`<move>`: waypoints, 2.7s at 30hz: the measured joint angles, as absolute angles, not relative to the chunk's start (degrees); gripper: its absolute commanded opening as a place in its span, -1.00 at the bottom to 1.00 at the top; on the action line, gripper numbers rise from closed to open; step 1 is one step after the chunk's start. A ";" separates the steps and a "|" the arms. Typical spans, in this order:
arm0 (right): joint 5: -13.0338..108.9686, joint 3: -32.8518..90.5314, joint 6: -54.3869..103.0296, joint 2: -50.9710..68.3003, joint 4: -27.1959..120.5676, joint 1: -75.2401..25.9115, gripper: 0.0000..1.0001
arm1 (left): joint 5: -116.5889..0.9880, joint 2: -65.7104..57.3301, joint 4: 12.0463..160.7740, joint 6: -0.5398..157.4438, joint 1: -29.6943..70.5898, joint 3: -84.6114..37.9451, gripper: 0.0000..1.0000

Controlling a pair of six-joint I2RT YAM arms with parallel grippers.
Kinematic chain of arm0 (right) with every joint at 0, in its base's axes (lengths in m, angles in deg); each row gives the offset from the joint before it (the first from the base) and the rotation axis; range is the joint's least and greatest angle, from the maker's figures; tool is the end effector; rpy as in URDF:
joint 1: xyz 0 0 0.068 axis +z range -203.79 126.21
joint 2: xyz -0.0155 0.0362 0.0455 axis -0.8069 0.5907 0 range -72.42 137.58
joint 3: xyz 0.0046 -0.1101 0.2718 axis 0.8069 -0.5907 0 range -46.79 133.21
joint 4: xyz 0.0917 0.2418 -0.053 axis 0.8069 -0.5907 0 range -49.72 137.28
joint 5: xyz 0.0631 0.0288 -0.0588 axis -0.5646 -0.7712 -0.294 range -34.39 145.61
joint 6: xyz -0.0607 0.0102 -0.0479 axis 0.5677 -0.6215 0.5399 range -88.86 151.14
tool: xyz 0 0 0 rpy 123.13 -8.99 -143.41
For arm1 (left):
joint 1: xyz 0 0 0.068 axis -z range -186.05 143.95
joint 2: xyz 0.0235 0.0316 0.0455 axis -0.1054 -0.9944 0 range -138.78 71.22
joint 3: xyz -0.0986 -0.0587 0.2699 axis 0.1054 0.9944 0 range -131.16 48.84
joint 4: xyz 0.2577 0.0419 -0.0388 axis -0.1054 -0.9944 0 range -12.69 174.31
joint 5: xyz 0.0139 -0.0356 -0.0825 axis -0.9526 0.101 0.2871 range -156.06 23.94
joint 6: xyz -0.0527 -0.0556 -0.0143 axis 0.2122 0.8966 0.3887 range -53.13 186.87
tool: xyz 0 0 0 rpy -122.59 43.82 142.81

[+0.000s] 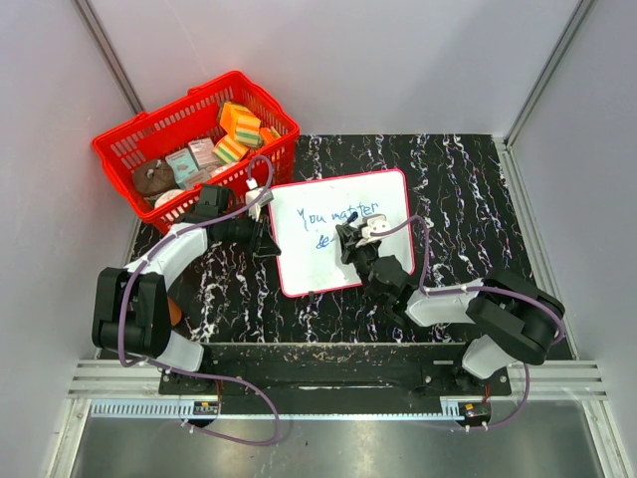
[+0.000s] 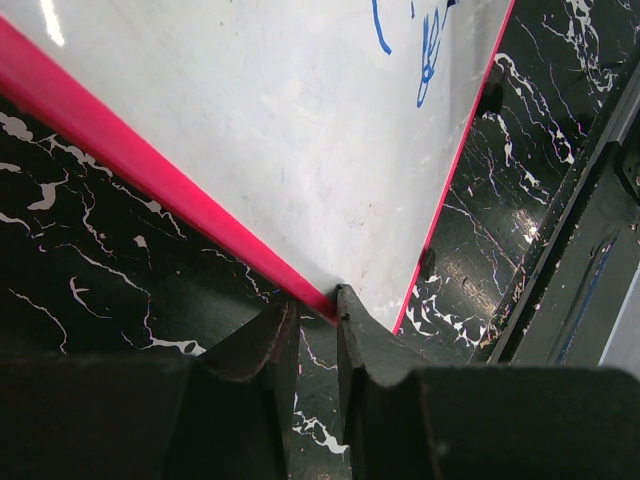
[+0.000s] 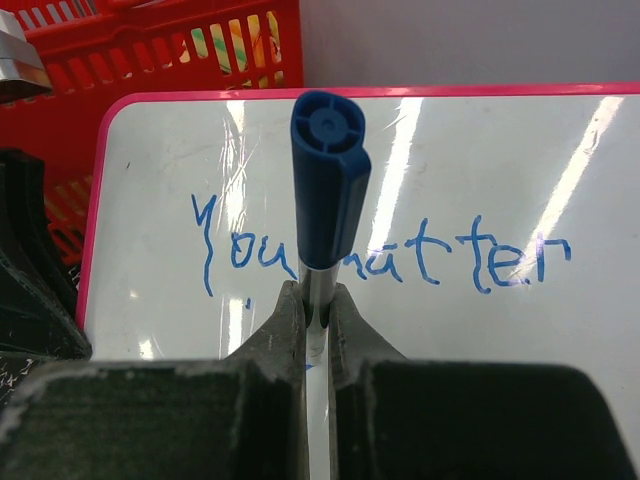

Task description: Write a sentence on the whiteboard

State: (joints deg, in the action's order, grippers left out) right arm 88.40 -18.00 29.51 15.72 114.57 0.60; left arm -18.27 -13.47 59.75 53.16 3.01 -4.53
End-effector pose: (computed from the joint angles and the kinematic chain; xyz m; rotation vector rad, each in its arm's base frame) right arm 0.2141 0.2371 0.2340 -0.1964 1.4528 0.3889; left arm 0.2914 -0.0964 0.2216 0.7736 2.2302 -1.0063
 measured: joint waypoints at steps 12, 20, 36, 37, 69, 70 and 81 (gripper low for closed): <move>88.91 -17.91 29.68 15.72 114.96 0.38 -1.00 | -18.27 -13.47 59.75 53.16 3.01 -4.53 -1.00; 87.12 -17.45 29.29 15.72 114.90 0.14 -1.00 | -18.25 -13.47 59.75 53.14 3.03 -4.53 -1.00; 85.85 -17.89 26.19 15.72 114.24 0.08 -1.00 | -18.27 -13.47 59.75 53.14 3.03 -4.53 -1.00; 85.83 -18.09 25.99 15.72 114.26 0.08 -1.00 | -18.27 -13.47 59.75 53.14 3.03 -4.53 -1.00; 88.06 -20.66 29.46 9.60 112.99 0.03 -1.00 | -18.27 -13.47 59.75 53.14 3.03 -4.53 -1.00; 88.10 -20.66 29.92 9.69 112.99 0.03 -1.00 | -18.25 -13.47 59.75 53.14 3.03 -4.53 -1.00; 88.65 -19.53 31.47 13.06 113.04 -0.14 -1.00 | -18.25 -13.47 59.75 53.14 3.03 -4.53 -1.00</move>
State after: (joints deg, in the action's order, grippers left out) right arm 88.65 -19.53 31.47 13.06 113.04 -0.14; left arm -18.25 -13.47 59.75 53.14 3.03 -4.53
